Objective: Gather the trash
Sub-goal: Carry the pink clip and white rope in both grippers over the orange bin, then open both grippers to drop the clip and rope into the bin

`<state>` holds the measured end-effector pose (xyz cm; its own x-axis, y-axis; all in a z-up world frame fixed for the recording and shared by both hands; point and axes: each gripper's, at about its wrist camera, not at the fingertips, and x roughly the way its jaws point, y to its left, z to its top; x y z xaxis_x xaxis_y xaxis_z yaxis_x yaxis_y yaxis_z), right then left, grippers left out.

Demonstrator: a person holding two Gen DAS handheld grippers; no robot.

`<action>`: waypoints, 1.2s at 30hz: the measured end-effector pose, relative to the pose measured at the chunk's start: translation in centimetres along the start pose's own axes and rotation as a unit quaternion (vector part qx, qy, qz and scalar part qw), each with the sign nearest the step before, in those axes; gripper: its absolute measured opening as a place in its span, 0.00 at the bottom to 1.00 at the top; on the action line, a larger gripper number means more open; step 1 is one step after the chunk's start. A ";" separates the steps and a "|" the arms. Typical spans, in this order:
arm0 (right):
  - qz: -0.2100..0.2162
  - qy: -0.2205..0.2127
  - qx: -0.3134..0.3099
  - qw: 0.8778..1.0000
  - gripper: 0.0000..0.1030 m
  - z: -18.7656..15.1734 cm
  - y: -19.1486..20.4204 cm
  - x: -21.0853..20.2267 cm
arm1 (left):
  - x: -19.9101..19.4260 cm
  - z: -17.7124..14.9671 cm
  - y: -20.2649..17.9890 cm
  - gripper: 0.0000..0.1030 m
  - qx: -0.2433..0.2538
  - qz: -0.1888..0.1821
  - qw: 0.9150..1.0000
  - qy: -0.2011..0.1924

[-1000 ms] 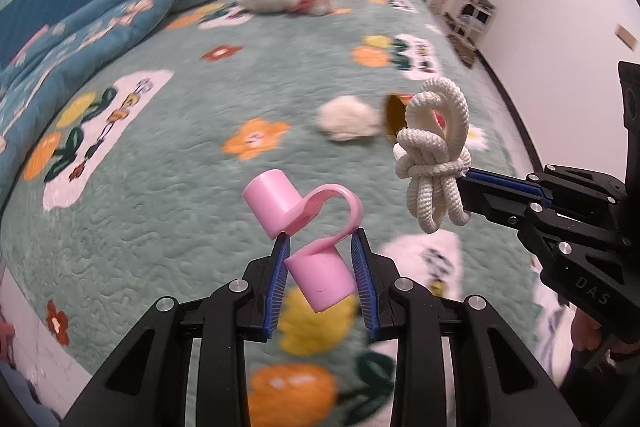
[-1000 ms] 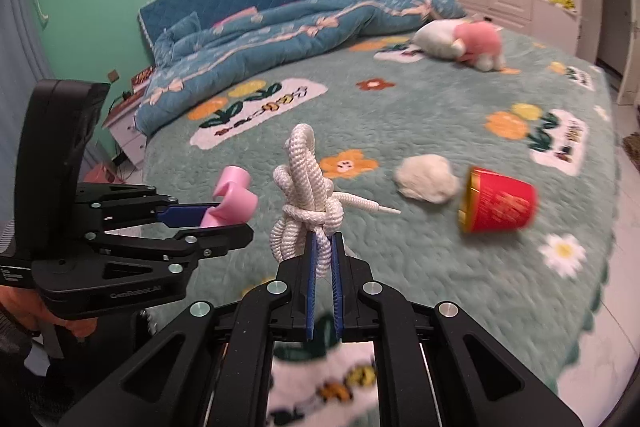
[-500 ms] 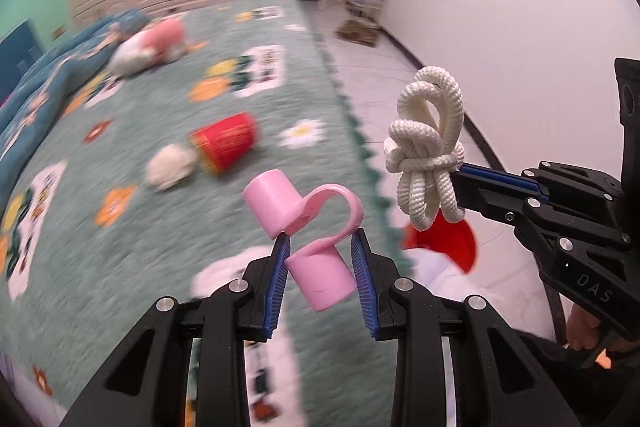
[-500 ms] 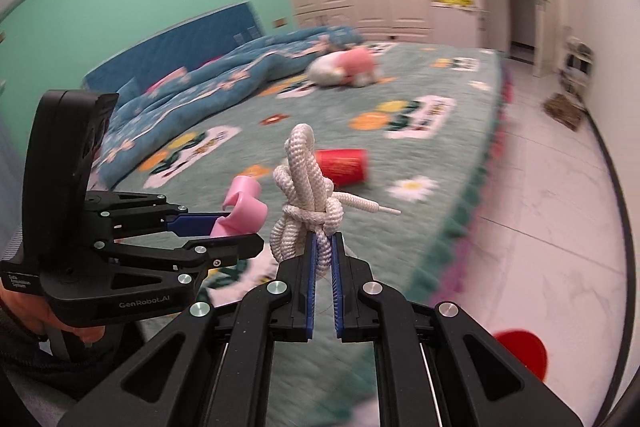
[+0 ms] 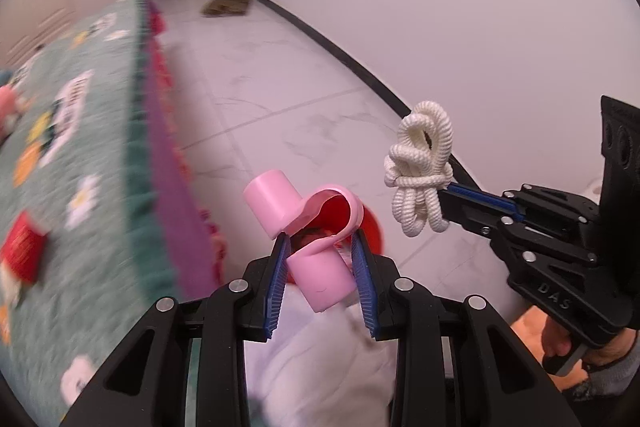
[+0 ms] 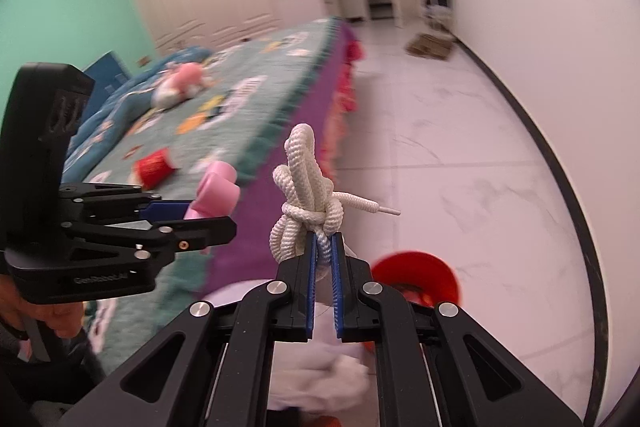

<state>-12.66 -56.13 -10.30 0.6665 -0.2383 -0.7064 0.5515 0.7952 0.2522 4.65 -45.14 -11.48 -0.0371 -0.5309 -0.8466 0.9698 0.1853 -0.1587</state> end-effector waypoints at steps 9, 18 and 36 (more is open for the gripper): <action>-0.046 0.027 0.066 0.996 0.07 -2.1 -9.7 3.3 | 10.3 3.4 -2.0 0.33 0.027 -0.035 0.997 0.063; -0.062 0.045 0.093 0.993 0.07 -2.9 -12.0 6.2 | 15.0 4.5 -2.6 0.51 0.036 -0.031 0.995 0.093; -0.079 0.082 0.085 0.990 0.24 -1.8 -10.5 12.3 | 12.5 3.8 -0.2 0.55 0.013 0.013 0.997 0.078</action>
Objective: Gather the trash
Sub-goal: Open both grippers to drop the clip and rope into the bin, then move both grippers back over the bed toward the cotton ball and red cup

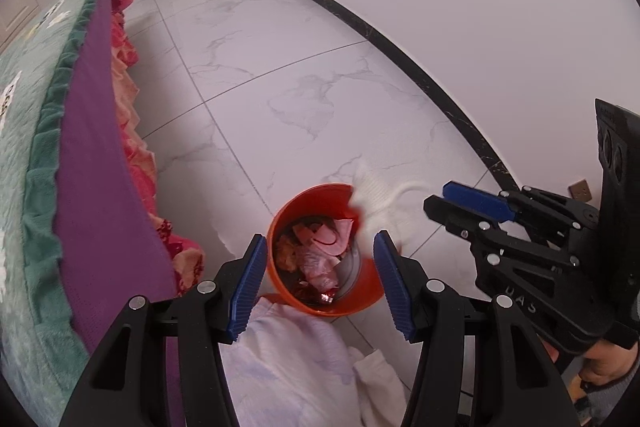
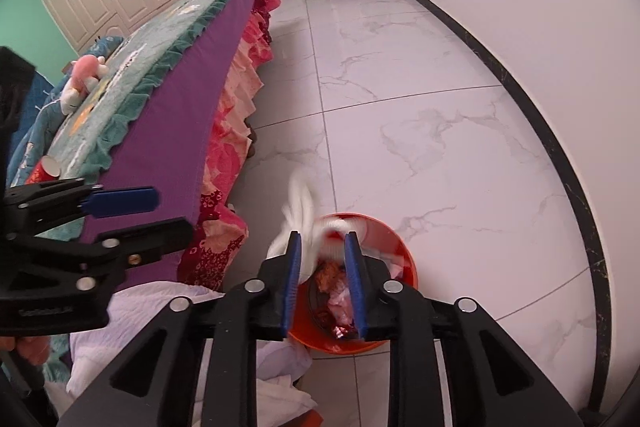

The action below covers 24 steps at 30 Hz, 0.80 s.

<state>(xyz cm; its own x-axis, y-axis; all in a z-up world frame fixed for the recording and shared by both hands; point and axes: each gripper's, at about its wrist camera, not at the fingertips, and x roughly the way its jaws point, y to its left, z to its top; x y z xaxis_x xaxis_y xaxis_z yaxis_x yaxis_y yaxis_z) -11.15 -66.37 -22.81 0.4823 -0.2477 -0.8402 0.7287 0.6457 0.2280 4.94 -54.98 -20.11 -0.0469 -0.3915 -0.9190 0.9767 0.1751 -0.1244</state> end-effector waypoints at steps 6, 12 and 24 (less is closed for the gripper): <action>0.005 -0.013 0.004 1.000 0.24 0.1 0.9 -1.6 | -1.7 -0.4 0.7 0.55 -0.016 -0.001 1.000 -0.017; 0.030 -0.043 -0.017 0.998 0.30 0.2 3.9 -5.3 | -5.2 -1.7 1.5 0.55 -0.023 0.016 0.999 -0.044; 0.120 -0.077 -0.116 0.983 0.38 0.0 16.0 -11.2 | -15.1 -9.2 6.3 0.71 -0.107 0.076 0.985 -0.112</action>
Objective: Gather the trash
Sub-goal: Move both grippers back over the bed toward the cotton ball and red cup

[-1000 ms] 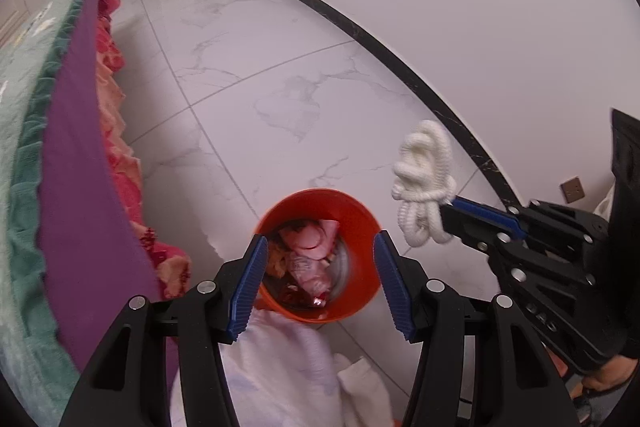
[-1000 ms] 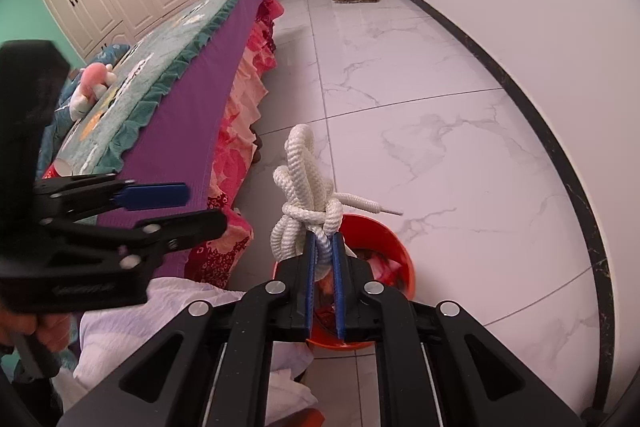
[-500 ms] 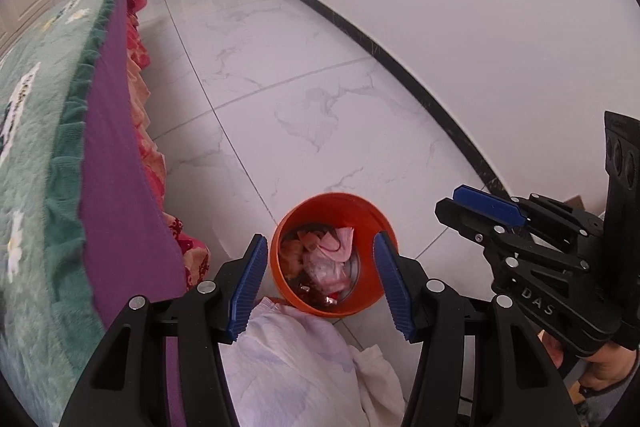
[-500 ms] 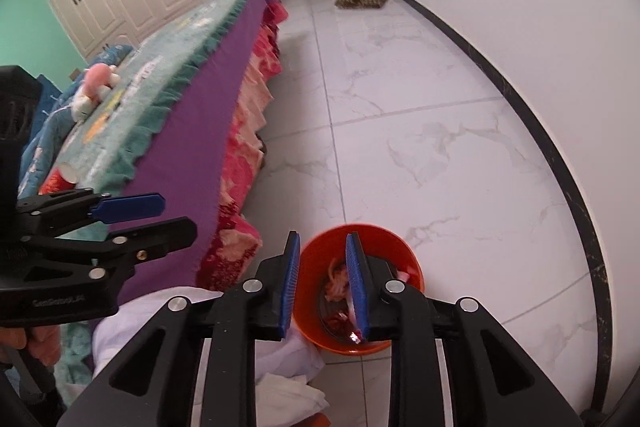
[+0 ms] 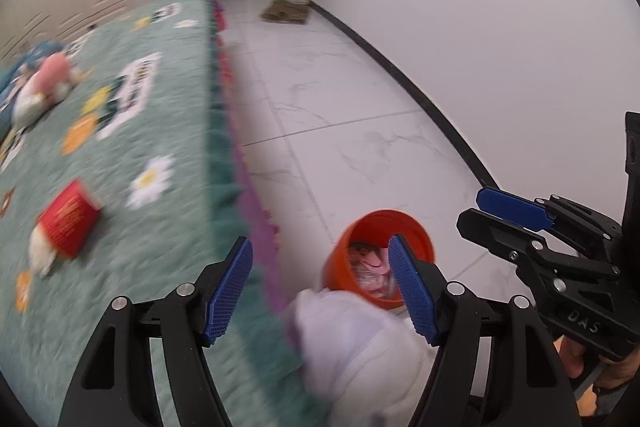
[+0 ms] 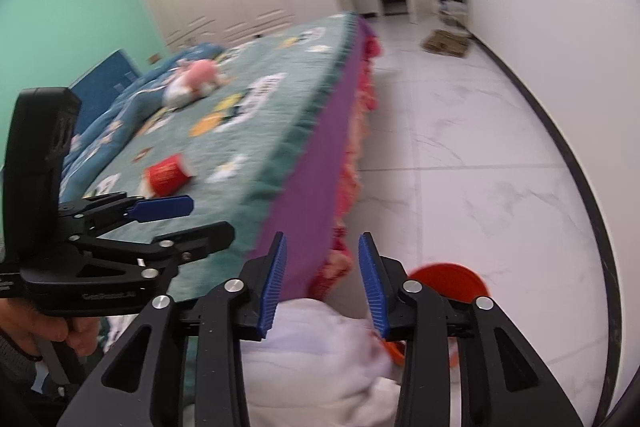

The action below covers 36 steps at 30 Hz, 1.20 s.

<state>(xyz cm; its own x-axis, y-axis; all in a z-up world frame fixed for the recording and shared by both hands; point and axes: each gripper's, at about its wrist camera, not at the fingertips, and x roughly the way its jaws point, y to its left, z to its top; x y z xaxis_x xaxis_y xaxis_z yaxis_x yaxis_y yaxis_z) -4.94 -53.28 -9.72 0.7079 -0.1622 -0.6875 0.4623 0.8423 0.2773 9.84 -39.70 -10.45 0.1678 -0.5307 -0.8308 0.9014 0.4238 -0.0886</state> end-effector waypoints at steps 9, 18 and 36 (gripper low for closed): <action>0.069 0.012 -0.074 0.995 0.39 0.6 10.2 1.6 | -5.5 -3.6 5.9 0.75 -0.064 0.051 0.996 -0.024; 0.103 0.025 -0.127 0.986 0.40 0.3 17.4 2.8 | -10.1 -7.3 11.1 0.75 -0.110 0.089 0.989 -0.043; 0.125 0.056 -0.184 0.973 0.49 1.8 25.3 8.6 | -11.1 -9.9 19.3 0.79 -0.166 0.109 0.979 -0.033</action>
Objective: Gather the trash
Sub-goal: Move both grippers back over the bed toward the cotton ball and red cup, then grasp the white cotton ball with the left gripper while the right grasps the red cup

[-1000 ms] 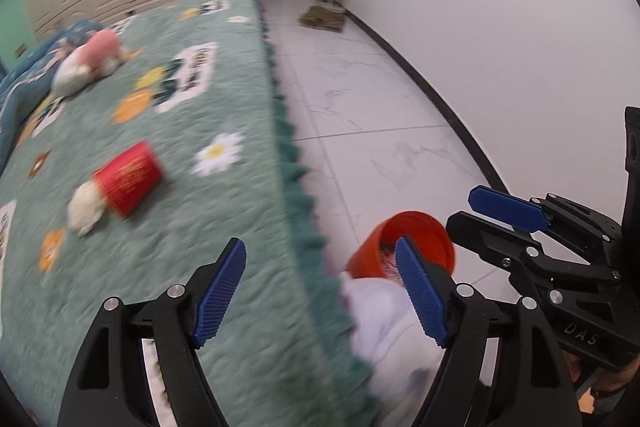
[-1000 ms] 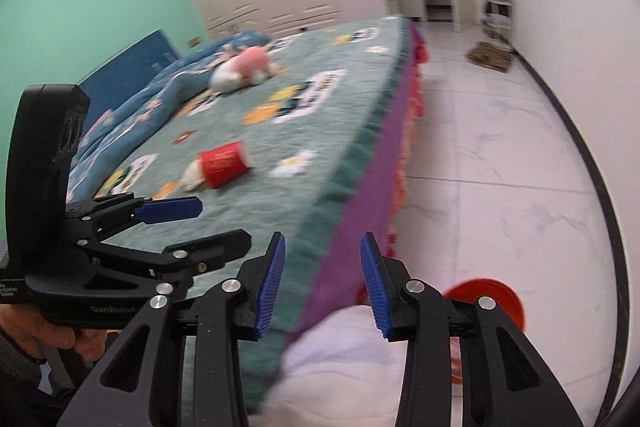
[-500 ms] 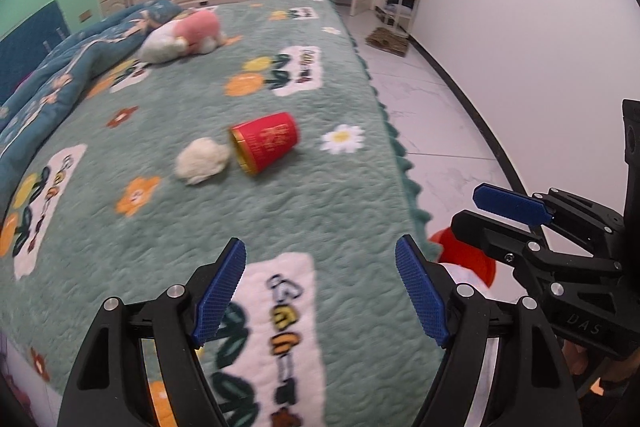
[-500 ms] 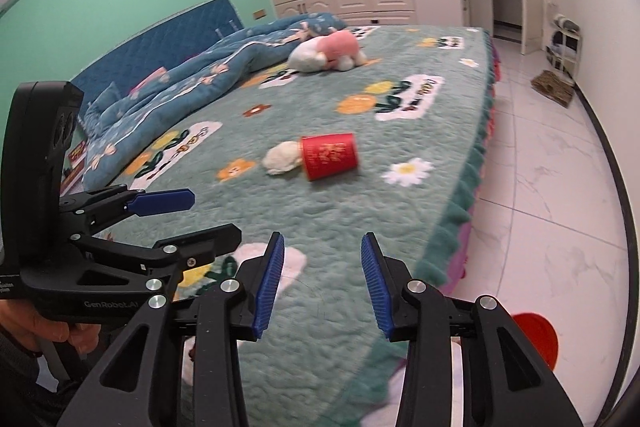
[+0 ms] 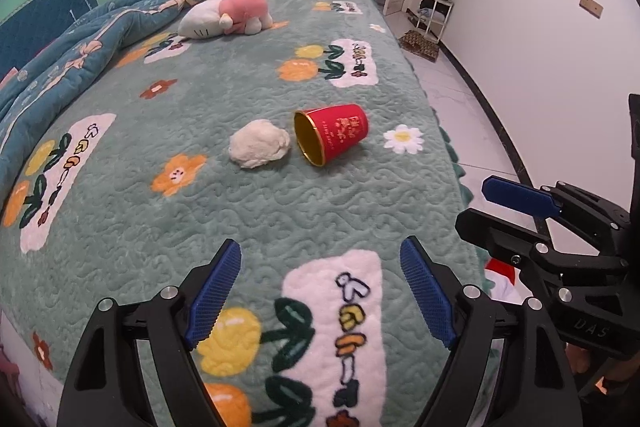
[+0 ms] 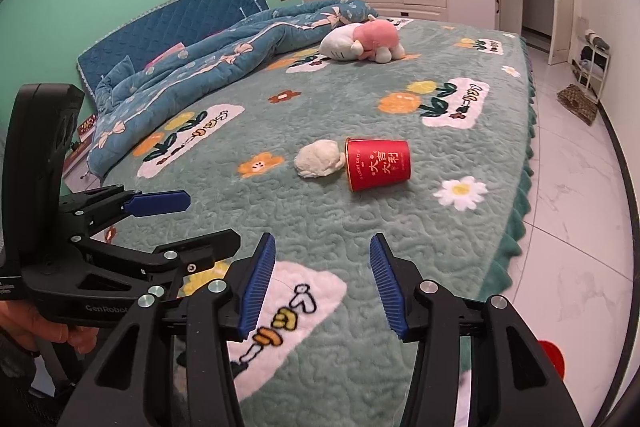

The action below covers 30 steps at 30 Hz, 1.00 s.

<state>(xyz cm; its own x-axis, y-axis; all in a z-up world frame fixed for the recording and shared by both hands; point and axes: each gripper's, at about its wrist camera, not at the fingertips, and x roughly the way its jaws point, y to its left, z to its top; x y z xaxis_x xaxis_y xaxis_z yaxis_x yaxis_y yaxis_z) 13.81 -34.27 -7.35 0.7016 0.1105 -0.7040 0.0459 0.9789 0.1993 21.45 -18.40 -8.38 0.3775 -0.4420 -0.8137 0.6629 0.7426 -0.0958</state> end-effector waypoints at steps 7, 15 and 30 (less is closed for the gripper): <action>-0.009 0.011 0.007 1.000 0.55 2.5 -1.4 3.7 | 3.3 2.3 1.8 0.79 0.000 -0.006 1.000 0.016; -0.019 0.026 0.018 0.999 0.59 5.2 -3.7 9.2 | 8.8 6.0 4.6 0.79 -0.007 -0.004 0.999 0.037; -0.047 0.043 0.015 0.998 0.82 6.7 -5.6 15.7 | 18.0 8.7 7.1 0.79 0.022 -0.018 0.996 0.081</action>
<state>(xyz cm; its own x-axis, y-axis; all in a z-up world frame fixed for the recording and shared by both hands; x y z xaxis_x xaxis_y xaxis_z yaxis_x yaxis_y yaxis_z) 29.36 -39.17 -14.92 0.6296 0.0351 -0.7762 0.1307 0.9800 0.1503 38.59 -25.47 -18.76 0.2452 -0.3783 -0.8926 0.7036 0.7028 -0.1045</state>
